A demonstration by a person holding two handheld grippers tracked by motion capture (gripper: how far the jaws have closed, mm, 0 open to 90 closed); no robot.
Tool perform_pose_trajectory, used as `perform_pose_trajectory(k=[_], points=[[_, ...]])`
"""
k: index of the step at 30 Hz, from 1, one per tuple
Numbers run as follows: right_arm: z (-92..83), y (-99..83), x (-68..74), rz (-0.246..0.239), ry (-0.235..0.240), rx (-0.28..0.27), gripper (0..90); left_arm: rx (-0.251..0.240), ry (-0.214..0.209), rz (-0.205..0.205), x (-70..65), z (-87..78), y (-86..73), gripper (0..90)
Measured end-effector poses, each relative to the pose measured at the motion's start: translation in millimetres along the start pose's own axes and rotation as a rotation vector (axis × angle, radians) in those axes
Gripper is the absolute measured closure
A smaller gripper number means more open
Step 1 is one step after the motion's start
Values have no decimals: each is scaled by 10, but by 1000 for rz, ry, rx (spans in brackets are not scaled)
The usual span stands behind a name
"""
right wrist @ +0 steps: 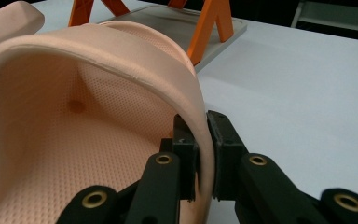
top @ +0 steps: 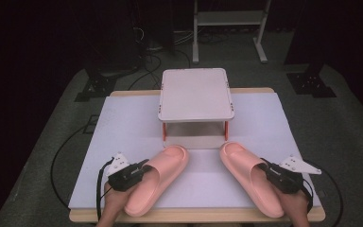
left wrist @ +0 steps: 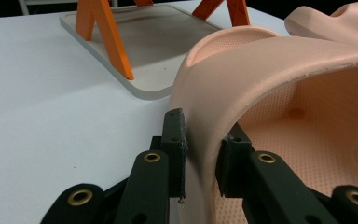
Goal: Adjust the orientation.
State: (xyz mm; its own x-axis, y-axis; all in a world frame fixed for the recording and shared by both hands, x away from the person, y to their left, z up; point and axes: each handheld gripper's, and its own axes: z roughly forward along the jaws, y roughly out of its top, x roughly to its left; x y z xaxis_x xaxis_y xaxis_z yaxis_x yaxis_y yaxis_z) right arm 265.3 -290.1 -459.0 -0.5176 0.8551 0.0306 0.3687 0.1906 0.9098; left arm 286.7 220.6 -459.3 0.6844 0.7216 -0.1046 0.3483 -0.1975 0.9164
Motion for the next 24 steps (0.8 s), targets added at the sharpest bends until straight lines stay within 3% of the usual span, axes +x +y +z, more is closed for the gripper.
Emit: perform_pose_trajectory(k=[11, 21, 24], points=[[-46, 42, 44, -7, 12, -19, 820, -27, -4, -6, -5, -70, 41, 762], [-201, 134, 77, -28, 11, -53, 820, -67, -22, 32, -82, -205, 124, 762], [-261, 166, 71, -14, 18, -72, 820, -78, -24, 33, -91, -235, 136, 762]])
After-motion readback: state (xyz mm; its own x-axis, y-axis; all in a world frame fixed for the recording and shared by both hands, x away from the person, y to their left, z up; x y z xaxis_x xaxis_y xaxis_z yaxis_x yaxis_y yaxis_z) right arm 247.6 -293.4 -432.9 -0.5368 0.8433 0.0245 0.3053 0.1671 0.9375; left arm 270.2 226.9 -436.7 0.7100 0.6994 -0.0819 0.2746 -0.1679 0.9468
